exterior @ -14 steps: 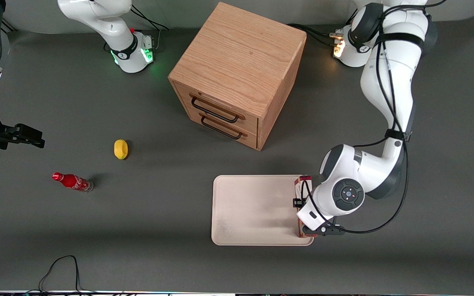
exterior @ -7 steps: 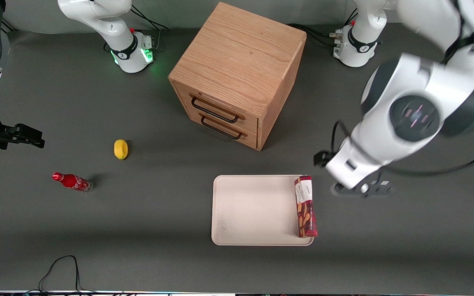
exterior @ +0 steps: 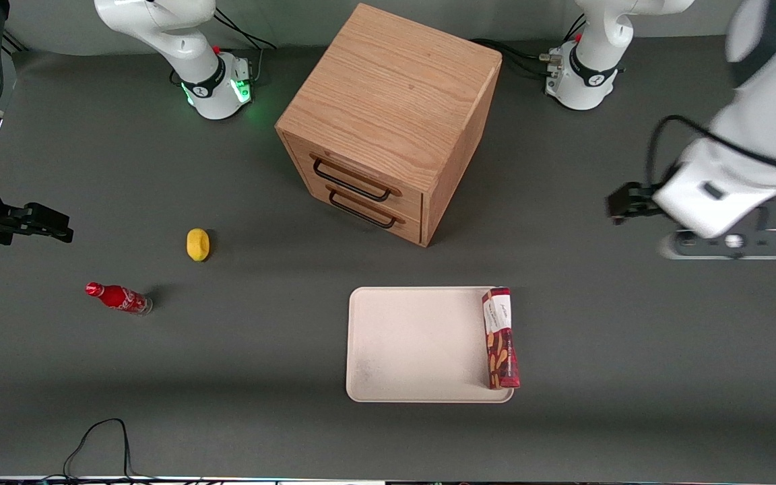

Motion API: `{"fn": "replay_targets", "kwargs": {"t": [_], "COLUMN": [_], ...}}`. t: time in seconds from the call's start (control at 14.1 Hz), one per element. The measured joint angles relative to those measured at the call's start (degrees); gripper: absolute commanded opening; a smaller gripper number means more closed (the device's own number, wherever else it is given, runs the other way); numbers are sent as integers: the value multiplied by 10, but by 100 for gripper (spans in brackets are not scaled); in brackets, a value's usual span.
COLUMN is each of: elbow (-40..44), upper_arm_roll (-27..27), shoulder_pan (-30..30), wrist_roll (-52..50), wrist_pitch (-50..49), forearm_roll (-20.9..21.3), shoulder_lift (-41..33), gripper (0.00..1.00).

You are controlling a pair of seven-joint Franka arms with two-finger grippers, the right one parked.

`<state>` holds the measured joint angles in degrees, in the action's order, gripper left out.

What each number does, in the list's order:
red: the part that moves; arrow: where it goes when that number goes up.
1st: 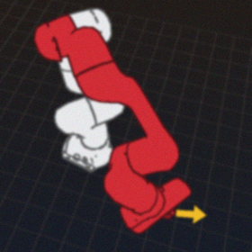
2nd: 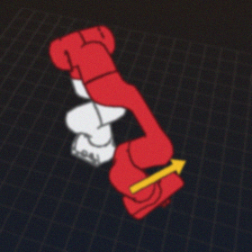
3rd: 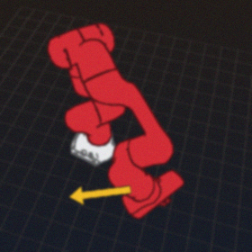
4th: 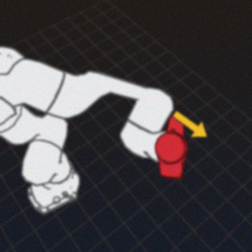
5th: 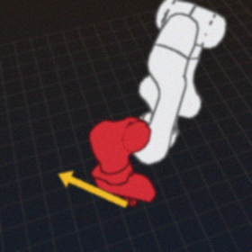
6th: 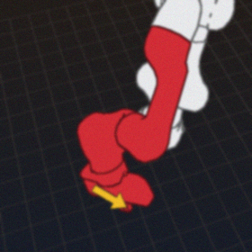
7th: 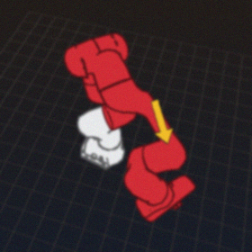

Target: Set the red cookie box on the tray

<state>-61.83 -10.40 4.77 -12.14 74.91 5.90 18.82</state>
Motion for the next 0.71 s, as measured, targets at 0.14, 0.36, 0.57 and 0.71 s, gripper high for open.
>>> {"fn": "replay_targets", "kwargs": {"t": [0.14,0.36,0.57,0.71], "elbow": [-33,-120,-194,-213], "upper_arm_roll": [1,1,1,11], "shoulder_pan": [-40,-69,-91,-100], "wrist_roll": [40,59,83,100], "wrist_pitch": [7,83,130,145], "forearm_roll": [0,0,-1,-2], "shoulder_lift": [-18,-49,-79,-90], "gripper": [100,100,100,100]}}
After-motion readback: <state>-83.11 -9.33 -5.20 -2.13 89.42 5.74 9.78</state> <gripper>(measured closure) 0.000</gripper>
